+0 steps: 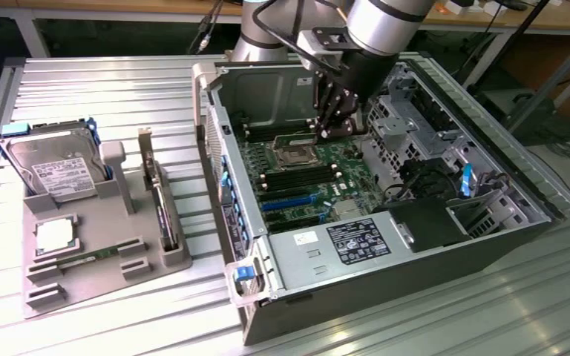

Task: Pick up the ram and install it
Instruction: 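Insert the ram into the slot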

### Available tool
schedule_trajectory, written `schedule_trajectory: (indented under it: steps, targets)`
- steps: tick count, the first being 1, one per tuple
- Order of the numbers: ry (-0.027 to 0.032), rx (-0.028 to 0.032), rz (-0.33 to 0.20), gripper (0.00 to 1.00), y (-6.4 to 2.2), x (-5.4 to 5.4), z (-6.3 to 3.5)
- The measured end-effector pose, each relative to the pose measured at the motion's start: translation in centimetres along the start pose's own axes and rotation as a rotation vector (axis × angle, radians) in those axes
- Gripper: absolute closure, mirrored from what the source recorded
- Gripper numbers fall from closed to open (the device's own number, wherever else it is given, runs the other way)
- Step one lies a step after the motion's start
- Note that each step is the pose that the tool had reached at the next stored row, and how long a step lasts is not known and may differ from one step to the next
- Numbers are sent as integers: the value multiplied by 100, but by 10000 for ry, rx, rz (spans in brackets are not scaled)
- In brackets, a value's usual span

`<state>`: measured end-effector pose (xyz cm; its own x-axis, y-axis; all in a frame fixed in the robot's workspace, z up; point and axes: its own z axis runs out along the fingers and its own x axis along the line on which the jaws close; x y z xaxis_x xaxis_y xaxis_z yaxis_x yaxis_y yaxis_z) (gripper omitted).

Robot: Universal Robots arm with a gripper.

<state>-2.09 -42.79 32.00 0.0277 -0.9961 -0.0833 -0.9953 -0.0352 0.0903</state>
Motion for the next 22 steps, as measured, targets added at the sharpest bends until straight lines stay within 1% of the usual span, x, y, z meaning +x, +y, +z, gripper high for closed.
schedule_trajectory:
  steps: [1, 2, 3, 4, 7, 9, 12, 16, 18, 20, 22]
  targets:
    - [36, -1, -7, 86, -5, -10, 27]
    - [91, -4, -19, 86, -10, -16, 44]
    - [175, -9, -36, 86, -17, -21, 58]
    - [263, -10, -58, 86, -25, -50, 85]
    - [266, -8, -68, 86, -49, -137, 182]
    - [275, 6, -72, 86, -75, -135, 222]
    - [277, 10, -72, 86, -109, -112, 307]
    - [275, 11, -72, 86, -121, 9, 433]
    - [275, 10, -73, 86, -128, 9, 506]
    - [277, 10, -72, 86, -133, 3, 552]
    - [275, 10, -73, 86, -139, 2, 620]
